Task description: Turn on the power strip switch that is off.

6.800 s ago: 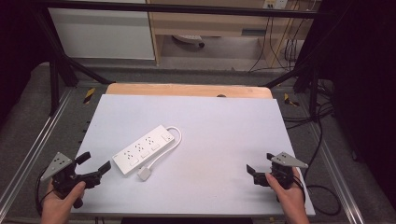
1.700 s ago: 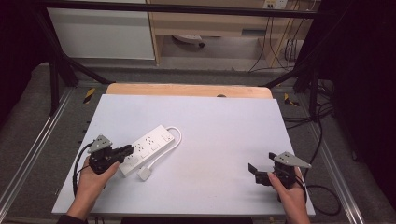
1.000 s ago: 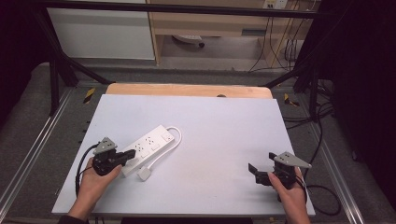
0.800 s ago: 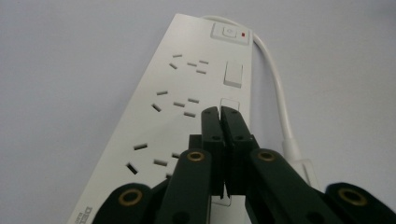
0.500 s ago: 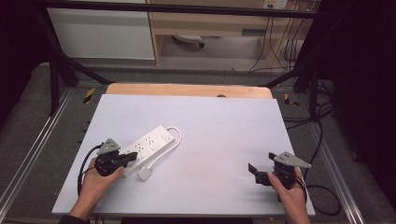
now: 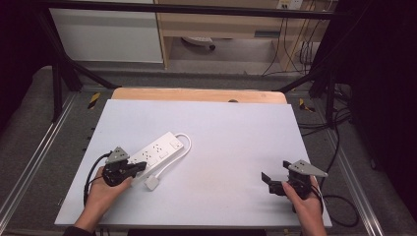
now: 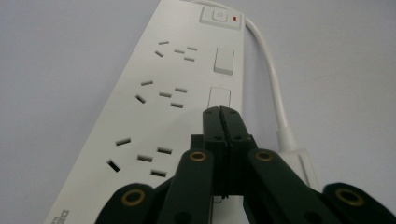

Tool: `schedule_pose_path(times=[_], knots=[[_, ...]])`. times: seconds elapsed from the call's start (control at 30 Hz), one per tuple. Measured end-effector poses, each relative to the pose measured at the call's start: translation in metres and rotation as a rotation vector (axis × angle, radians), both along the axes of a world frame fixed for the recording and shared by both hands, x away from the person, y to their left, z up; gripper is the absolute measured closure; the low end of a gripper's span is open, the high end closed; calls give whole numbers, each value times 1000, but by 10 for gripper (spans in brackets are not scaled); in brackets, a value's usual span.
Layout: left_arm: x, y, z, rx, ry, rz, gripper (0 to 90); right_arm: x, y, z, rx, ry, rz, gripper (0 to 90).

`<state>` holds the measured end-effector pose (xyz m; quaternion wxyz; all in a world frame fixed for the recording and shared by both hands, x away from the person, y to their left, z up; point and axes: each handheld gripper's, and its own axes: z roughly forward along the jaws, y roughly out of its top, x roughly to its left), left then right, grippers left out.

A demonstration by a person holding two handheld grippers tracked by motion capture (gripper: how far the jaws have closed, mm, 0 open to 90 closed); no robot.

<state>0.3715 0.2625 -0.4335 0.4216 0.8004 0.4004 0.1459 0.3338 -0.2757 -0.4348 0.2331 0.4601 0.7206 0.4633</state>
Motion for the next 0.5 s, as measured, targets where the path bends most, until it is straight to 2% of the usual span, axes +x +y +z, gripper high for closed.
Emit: schedule_pose_path(times=[0.5], knots=[[1, 0, -1, 8, -1, -1, 900, 0, 0, 0, -2, -1, 1, 37]])
